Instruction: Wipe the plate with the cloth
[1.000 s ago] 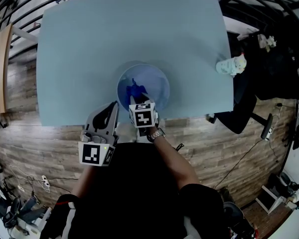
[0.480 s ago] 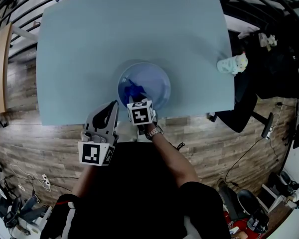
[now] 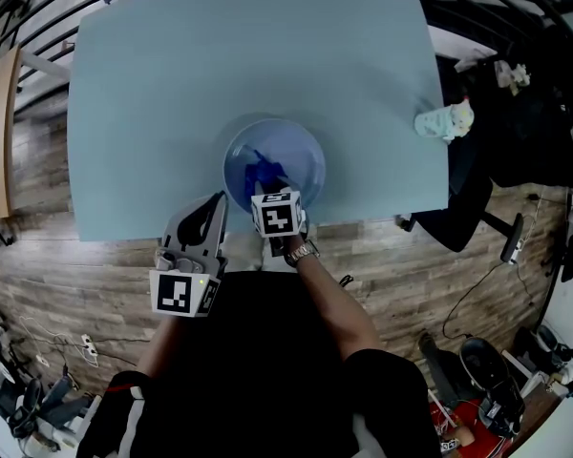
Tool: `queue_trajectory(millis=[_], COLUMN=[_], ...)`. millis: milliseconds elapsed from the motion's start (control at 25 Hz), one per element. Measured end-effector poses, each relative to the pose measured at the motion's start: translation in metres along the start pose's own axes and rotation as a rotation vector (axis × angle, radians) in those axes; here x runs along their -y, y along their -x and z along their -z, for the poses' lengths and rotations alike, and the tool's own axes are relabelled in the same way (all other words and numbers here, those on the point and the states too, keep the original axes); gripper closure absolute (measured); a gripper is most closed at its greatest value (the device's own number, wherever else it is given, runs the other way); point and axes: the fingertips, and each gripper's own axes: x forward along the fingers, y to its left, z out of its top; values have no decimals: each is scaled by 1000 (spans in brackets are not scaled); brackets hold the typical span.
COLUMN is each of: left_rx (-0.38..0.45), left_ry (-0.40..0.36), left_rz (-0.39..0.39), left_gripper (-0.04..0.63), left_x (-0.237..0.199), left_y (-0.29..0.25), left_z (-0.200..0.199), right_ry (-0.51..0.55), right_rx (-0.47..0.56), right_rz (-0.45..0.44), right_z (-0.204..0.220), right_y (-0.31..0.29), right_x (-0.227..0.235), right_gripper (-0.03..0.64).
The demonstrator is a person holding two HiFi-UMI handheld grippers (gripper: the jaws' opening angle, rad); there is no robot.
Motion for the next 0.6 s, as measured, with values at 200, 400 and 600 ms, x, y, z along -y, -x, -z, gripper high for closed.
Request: queue_trajectory(millis=[200,400,600], left_rx=[-6,-7,-6], left_ry=[12,11,4], left_rz=[0,5,9], left_gripper=[595,595,595], left_x=[1,1,4], left_y=[-1,-3,-4], left_z=[-1,0,-1], right_ry=[-14,-23,-37], right_rx=[2,23,7], right_rz=[16,22,58], right_z=[-1,-7,2], right_y=[3,6,6], right_x=[9,15,34], right_gripper=[499,499,499])
